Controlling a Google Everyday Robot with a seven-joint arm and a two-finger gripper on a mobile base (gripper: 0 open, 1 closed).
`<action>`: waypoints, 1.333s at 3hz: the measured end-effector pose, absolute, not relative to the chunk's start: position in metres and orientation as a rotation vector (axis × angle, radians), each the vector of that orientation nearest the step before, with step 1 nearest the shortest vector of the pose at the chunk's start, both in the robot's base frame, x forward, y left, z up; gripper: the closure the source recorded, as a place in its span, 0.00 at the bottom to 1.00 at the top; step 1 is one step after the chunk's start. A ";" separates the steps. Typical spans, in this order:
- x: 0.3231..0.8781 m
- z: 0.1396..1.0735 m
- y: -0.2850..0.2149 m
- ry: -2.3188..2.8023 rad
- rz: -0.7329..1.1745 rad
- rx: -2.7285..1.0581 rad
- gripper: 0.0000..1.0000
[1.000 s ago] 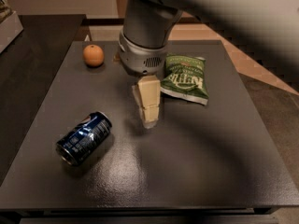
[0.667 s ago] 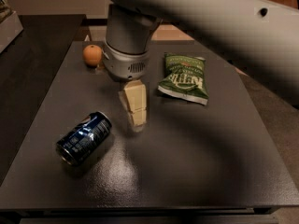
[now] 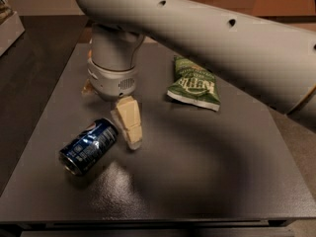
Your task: Pick pepsi can
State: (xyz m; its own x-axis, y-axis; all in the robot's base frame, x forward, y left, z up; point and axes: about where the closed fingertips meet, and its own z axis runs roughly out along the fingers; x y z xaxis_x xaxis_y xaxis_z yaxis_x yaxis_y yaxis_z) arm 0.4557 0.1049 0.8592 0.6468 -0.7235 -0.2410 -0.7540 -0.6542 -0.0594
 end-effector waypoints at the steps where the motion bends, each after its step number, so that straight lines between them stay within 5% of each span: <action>1: 0.442 0.850 0.113 1.153 0.333 -2.765 0.00; 2: 0.431 0.845 0.119 1.097 0.358 -2.797 0.00; 4: 0.416 0.846 0.129 1.041 0.382 -2.807 0.41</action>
Offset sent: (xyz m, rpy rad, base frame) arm -0.0398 0.0175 -0.0219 -0.0261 0.0724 0.1629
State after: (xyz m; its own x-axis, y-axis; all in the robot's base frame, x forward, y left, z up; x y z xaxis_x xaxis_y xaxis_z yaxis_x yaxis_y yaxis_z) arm 0.4165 0.1291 0.8462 0.7311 -0.6233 -0.2773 -0.6547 -0.7554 -0.0281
